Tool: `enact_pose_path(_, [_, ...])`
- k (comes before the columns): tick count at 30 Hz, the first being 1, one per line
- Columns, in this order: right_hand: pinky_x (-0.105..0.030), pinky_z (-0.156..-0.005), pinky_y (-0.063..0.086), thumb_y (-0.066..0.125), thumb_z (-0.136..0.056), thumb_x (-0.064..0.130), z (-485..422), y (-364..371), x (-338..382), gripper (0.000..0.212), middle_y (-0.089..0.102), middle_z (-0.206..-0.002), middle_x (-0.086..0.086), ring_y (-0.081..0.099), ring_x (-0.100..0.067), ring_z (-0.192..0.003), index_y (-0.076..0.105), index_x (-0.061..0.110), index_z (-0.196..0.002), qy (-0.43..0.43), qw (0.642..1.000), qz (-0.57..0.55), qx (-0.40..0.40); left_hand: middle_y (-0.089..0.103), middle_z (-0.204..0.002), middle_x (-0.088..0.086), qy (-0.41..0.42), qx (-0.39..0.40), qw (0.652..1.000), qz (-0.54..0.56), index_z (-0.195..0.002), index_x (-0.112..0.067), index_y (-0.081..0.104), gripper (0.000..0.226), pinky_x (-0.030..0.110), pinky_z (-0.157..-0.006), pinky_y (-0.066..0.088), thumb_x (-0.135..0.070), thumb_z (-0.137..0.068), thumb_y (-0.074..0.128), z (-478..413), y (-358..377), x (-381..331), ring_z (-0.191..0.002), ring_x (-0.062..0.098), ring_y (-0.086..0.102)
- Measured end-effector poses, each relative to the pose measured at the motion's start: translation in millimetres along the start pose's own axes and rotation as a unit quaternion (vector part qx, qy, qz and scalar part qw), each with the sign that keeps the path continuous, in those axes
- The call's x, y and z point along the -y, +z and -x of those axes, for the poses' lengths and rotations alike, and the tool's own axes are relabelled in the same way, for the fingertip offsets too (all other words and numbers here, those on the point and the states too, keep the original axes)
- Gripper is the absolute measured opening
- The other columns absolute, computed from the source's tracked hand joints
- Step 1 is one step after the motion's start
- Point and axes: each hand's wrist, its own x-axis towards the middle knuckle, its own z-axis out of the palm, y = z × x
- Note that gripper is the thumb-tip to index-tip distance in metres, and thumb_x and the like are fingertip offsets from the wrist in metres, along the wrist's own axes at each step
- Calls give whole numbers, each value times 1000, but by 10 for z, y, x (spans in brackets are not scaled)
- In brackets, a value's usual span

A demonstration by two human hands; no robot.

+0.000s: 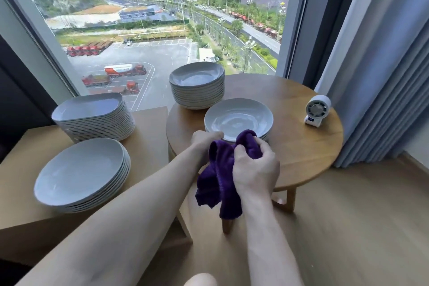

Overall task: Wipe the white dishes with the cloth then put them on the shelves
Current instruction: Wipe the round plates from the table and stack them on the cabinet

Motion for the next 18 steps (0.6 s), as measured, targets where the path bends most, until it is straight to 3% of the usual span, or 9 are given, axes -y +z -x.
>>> enact_pose_path(5, [-32,-93,54,69,-86,27,-33,-11,10,30,68,-112,2,65,-12,-99,71,25,-116,18,1000,-25,5,62,-80,-2,-20,-4,1000,24,-117,-2,68,30,15,-30,35,-2,-87,63,30,27,-118,-51,16,53])
enact_pose_path(8, [-36,-95,54,70,-86,27,-38,-6,20,31,68,-113,1,66,-15,-100,71,24,-116,24,999,-34,4,51,-66,0,-12,4,999,29,-97,-12,61,11,14,-31,32,-6,-88,62,90,3,-249,-31,13,47])
enact_pose_path(10, [-37,-95,54,69,-85,27,-33,-4,22,30,68,-112,1,66,-15,-100,71,25,-116,25,999,-36,5,53,-71,3,5,2,999,39,-96,-8,59,8,14,-32,34,-9,-89,62,122,-29,-361,-43,15,52])
enact_pose_path(13, [-37,-95,53,70,-86,27,-26,-1,25,29,68,-112,1,66,-14,-98,72,25,-114,21,999,-40,8,65,-93,15,16,29,998,59,-111,-1,60,21,22,-38,50,-7,-90,58,197,-86,-522,-66,26,66])
enact_pose_path(18, [-38,-95,53,69,-86,26,2,-5,7,26,69,-110,0,66,-16,-98,72,26,-112,21,999,-41,15,72,-94,28,44,58,993,92,-109,4,58,19,34,-56,64,-5,-91,56,304,-189,-620,-68,35,74])
